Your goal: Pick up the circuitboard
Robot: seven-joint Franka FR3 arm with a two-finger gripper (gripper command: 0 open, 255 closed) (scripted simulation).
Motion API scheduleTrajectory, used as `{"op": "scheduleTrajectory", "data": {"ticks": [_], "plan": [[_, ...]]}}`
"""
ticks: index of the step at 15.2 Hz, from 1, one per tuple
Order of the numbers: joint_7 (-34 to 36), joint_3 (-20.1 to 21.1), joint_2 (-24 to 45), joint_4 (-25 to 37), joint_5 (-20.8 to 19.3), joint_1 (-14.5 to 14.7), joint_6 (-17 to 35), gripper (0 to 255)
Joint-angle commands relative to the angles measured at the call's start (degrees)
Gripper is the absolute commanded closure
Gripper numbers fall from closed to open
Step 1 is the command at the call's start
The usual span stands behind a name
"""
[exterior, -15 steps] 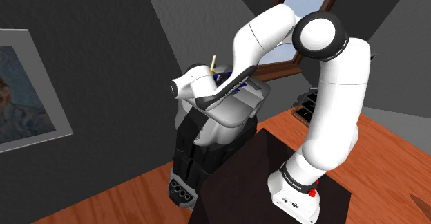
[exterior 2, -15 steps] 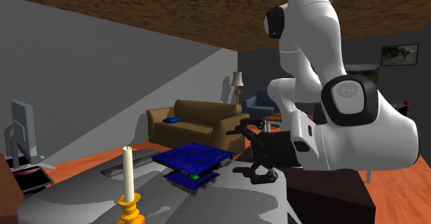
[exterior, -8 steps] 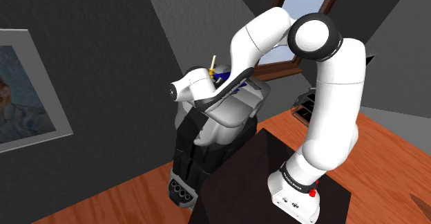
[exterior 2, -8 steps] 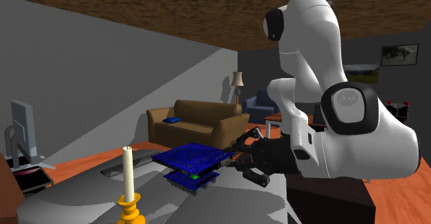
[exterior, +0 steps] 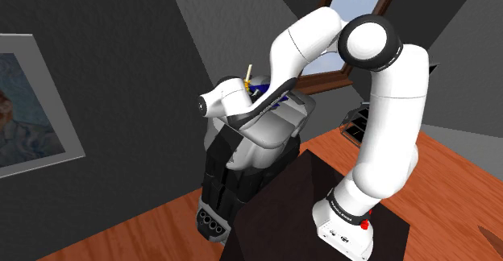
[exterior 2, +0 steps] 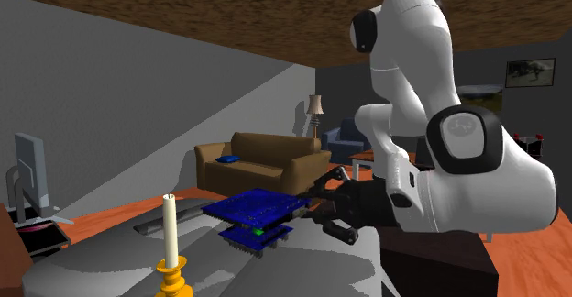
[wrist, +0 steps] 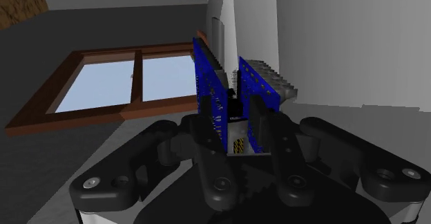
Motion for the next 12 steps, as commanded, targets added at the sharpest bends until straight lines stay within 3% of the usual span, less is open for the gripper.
{"op": "scheduleTrajectory", "data": {"ticks": [1,12], "plan": [[-0.9,0.2,-1.3,-0.3,0.3,-0.2,-0.1,255],[-6.7,1.3,-8.5,-1.3,1.9,-1.0,-0.9,255]]}}
